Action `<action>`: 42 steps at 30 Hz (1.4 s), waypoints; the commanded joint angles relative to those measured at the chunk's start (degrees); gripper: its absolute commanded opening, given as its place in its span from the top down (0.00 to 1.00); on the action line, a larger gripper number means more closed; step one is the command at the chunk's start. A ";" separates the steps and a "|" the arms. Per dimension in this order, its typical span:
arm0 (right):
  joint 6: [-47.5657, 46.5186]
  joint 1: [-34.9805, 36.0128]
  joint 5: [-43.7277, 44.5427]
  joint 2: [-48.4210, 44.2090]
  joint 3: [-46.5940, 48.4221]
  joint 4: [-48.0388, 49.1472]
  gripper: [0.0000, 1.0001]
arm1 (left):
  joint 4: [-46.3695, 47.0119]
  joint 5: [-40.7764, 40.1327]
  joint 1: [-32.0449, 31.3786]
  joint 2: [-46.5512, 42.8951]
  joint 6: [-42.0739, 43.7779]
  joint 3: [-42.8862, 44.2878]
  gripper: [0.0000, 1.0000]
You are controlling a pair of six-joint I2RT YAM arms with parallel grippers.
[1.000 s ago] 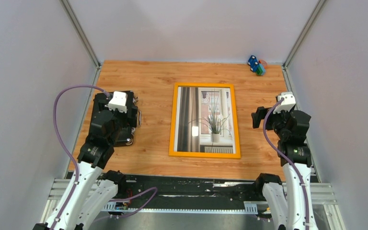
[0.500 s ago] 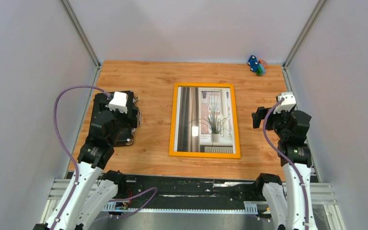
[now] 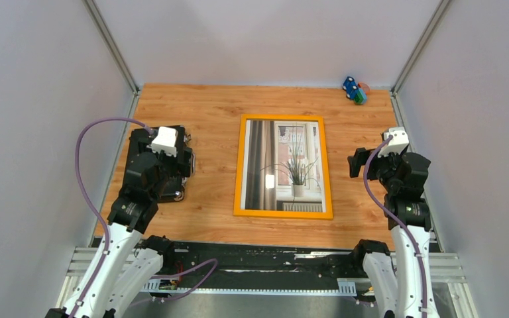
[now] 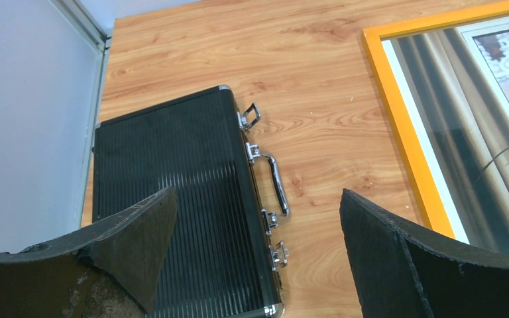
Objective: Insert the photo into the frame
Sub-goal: Reset both arms
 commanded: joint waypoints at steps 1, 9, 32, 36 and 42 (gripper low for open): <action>-0.66 -0.32 -0.94 -0.32 -0.30 1.79 0.00 | 2.37 0.53 0.32 -0.13 -0.06 -0.32 0.00; -0.66 -0.32 -1.22 -0.45 -0.39 1.84 0.00 | 2.37 0.66 0.32 -0.34 0.05 -0.43 0.00; -0.77 -0.32 -1.49 -0.43 -0.48 1.85 0.00 | 2.28 1.84 0.33 -0.40 0.12 -0.76 0.00; -0.75 -0.32 -1.49 -0.51 -0.48 1.81 0.00 | 2.33 1.92 0.32 -0.48 0.13 -0.78 0.00; -0.75 -0.32 -1.49 -0.56 -0.53 1.78 0.00 | 2.30 2.10 0.39 -0.52 0.22 -0.87 0.00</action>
